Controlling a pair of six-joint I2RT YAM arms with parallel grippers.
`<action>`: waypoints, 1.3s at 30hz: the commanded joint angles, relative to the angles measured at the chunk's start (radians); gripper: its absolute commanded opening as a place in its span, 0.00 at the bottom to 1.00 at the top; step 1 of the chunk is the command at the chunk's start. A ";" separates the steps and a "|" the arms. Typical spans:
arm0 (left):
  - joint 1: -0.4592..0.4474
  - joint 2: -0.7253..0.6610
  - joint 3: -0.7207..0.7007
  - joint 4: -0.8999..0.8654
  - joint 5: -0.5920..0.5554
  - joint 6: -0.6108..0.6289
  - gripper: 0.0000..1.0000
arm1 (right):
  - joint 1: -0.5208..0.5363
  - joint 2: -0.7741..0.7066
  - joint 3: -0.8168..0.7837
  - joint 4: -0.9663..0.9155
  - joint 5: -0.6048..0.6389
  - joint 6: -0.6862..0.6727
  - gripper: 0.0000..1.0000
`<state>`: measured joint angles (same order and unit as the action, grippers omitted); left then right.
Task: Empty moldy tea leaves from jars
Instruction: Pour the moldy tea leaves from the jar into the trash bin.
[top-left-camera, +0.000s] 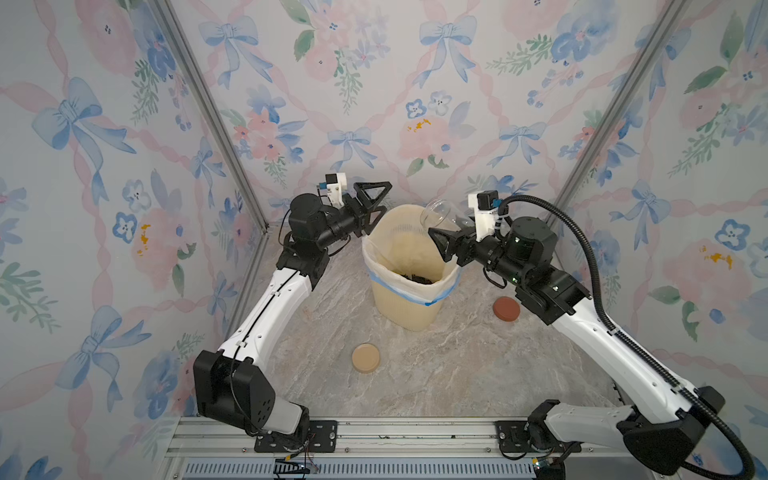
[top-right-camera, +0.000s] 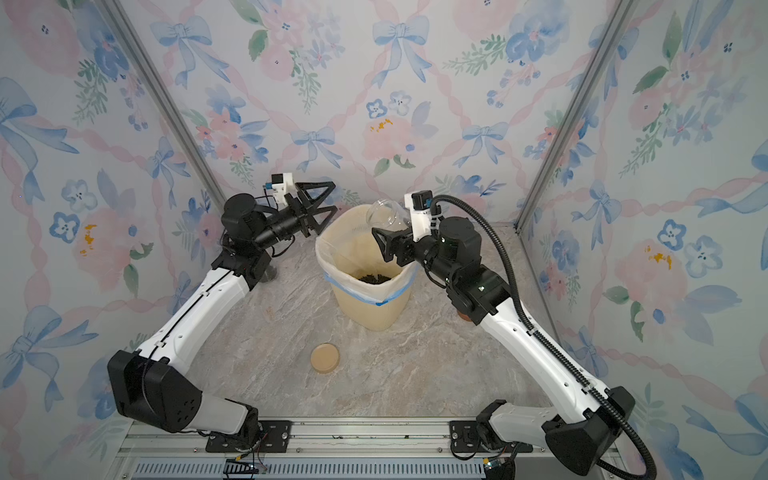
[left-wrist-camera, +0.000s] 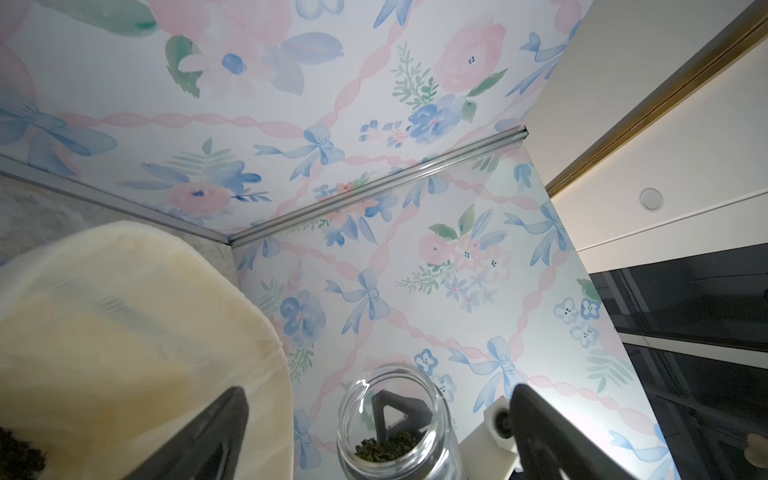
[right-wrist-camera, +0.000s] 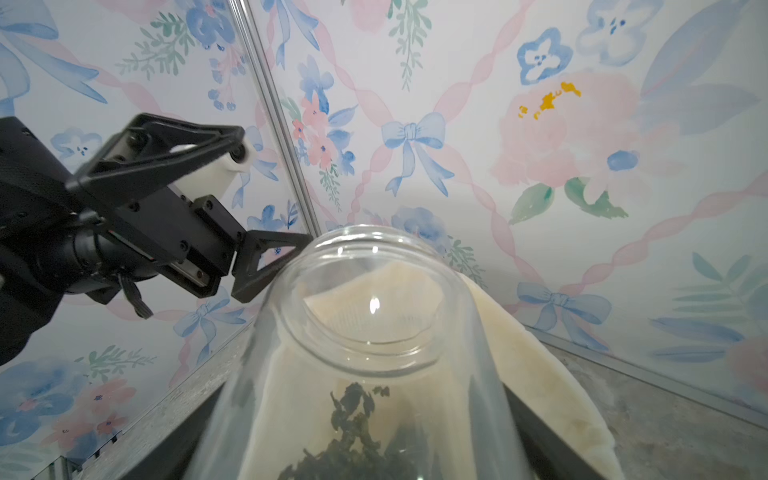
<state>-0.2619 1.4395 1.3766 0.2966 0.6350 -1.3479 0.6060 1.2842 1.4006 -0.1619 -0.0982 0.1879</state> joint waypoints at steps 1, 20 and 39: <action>0.038 -0.064 -0.043 -0.042 -0.079 0.167 0.98 | -0.014 0.055 0.090 -0.133 -0.041 0.044 0.58; 0.189 -0.228 -0.477 -0.165 -0.228 0.506 0.98 | -0.002 0.473 0.601 -0.755 -0.002 0.066 0.56; 0.201 -0.205 -0.524 -0.182 -0.209 0.566 0.98 | 0.050 0.916 1.132 -1.269 0.086 -0.058 0.58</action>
<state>-0.0685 1.2381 0.8539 0.1158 0.4156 -0.8104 0.6518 2.2143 2.4931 -1.3827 -0.0212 0.1493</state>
